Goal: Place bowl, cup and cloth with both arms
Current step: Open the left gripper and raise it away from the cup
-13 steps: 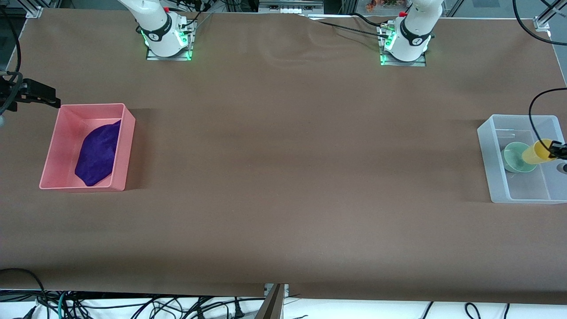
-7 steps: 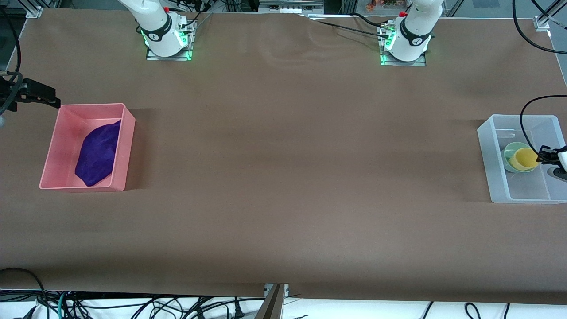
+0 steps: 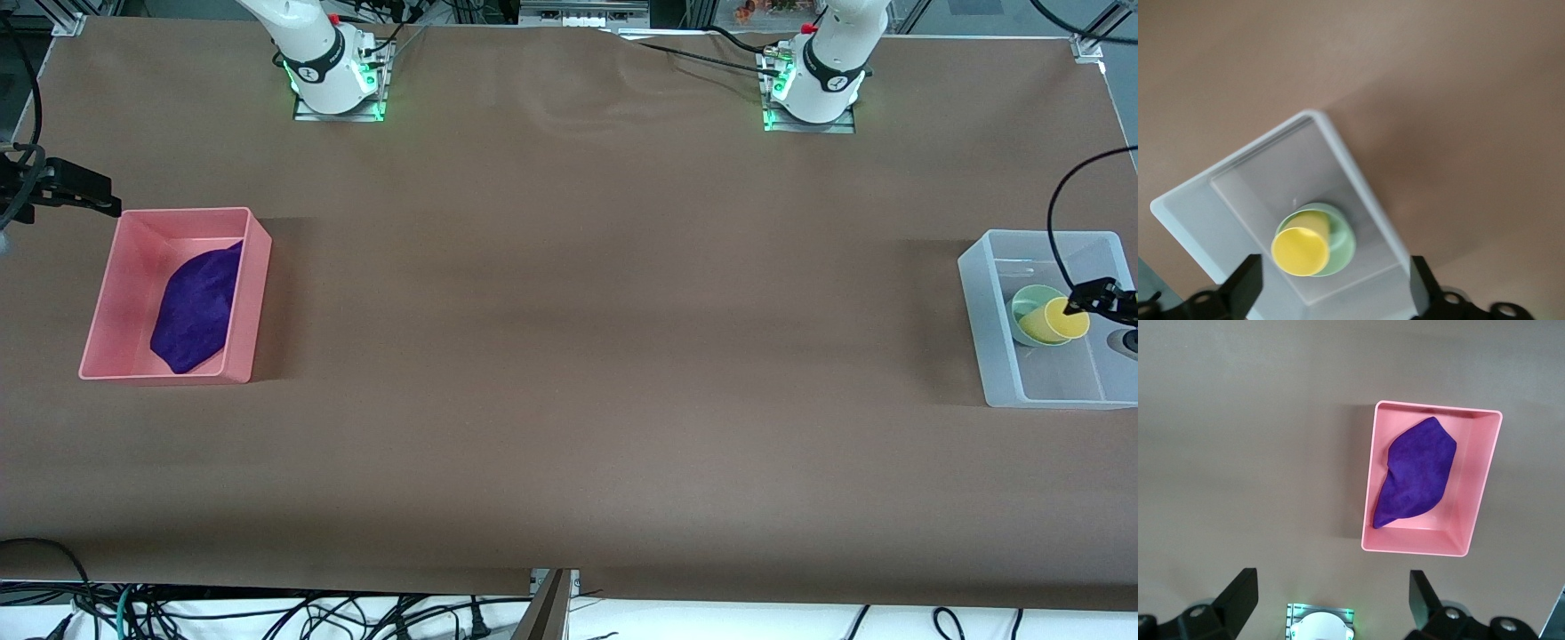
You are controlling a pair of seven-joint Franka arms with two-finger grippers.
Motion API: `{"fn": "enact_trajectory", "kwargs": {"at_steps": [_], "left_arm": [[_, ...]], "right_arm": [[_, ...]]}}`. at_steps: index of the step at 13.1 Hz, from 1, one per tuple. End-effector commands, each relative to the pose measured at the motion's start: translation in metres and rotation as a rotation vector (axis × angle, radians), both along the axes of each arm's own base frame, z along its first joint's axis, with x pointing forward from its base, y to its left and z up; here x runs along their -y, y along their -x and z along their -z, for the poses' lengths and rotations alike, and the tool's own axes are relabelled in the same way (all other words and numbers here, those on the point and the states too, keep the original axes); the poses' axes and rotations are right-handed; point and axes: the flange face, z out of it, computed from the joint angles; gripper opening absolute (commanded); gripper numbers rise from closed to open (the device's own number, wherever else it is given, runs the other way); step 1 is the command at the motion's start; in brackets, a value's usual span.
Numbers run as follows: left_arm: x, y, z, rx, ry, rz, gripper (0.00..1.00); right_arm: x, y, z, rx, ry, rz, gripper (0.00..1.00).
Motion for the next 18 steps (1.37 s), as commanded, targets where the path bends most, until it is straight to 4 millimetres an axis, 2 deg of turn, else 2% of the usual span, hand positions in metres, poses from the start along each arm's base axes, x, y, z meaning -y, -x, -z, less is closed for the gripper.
{"fn": "enact_trajectory", "kwargs": {"at_steps": [1, 3, 7, 10, 11, 13, 14, 18], "left_arm": [[0.063, -0.008, -0.032, -0.011, 0.029, -0.075, 1.0], [0.109, -0.009, -0.046, -0.015, 0.037, -0.101, 1.0], [0.186, 0.001, -0.075, 0.006, -0.028, -0.056, 1.0], [0.204, 0.027, -0.104, 0.02, 0.094, -0.167, 1.0], [0.215, 0.04, -0.114, 0.038, 0.081, -0.2, 1.0], [0.233, 0.07, -0.131, 0.137, 0.062, -0.382, 1.0], [0.238, 0.082, -0.131, 0.159, 0.06, -0.422, 1.0], [0.248, 0.097, -0.12, 0.172, 0.063, -0.393, 1.0]], "right_arm": [[0.002, 0.002, -0.002, 0.004, 0.007, 0.006, 1.0], [0.002, 0.002, -0.002, 0.004, 0.007, 0.006, 1.0], [0.002, 0.002, -0.002, 0.002, 0.007, 0.006, 1.0], [0.005, 0.002, -0.002, 0.002, 0.008, 0.012, 1.0], [0.005, 0.002, -0.002, 0.002, 0.008, 0.012, 1.0], [0.005, 0.002, -0.002, 0.002, 0.008, 0.012, 1.0], [0.005, 0.002, -0.002, 0.002, 0.008, 0.012, 1.0], [0.005, 0.002, -0.002, 0.002, 0.008, 0.012, 1.0]]}}
